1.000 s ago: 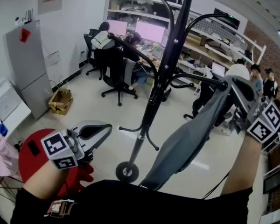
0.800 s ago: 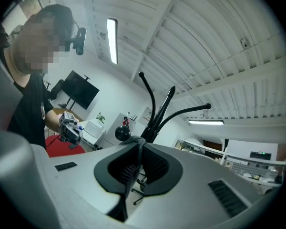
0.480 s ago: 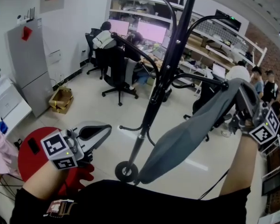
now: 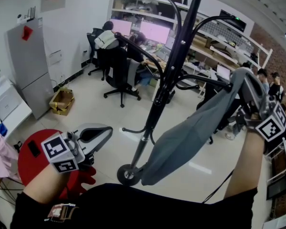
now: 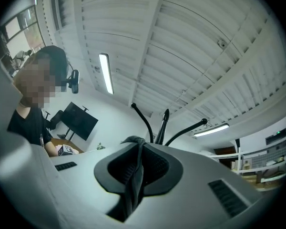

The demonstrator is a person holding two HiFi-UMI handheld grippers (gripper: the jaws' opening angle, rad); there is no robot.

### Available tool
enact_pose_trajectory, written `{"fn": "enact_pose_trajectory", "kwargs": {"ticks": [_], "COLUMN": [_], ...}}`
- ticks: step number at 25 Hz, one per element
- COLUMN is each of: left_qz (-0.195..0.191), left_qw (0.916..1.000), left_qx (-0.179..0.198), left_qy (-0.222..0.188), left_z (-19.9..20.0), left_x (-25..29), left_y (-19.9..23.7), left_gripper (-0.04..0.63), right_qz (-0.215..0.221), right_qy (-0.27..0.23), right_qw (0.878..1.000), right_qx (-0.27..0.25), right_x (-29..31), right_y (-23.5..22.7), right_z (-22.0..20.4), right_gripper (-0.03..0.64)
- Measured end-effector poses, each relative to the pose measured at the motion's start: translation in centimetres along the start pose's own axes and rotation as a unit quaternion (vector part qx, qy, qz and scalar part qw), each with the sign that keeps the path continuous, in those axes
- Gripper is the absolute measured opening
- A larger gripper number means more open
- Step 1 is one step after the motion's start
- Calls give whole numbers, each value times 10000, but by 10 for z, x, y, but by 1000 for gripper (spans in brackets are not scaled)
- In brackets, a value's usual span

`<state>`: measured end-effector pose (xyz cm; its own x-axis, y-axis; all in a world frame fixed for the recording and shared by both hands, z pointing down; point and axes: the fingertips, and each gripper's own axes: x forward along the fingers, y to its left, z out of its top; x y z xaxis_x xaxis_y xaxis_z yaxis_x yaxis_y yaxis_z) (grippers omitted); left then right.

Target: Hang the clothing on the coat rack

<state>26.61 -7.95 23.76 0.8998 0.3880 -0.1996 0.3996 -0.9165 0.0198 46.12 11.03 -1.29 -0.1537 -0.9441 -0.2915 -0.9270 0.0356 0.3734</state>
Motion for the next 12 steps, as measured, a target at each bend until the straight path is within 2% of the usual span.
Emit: {"fn": "enact_pose_trajectory", "kwargs": {"ticks": [4, 8, 12], "left_qz": [35, 80, 105], "left_qw": [10000, 9999, 9997], "left_qx": [-25, -104, -156], "left_qy": [-57, -106, -131], "left_z": [1, 0, -1], "left_x": [-4, -9, -13], "left_y": [3, 8, 14], "left_gripper": [-8, -8, -8], "right_qz": [-239, -99, -208], "right_qy": [173, 277, 330], "right_qw": [9994, 9991, 9986], "right_qx": [157, 300, 365], "right_x": [13, 24, 26], "right_y": [-3, 5, 3], "right_z": [6, 8, 8], "right_gripper": [34, 48, 99]}}
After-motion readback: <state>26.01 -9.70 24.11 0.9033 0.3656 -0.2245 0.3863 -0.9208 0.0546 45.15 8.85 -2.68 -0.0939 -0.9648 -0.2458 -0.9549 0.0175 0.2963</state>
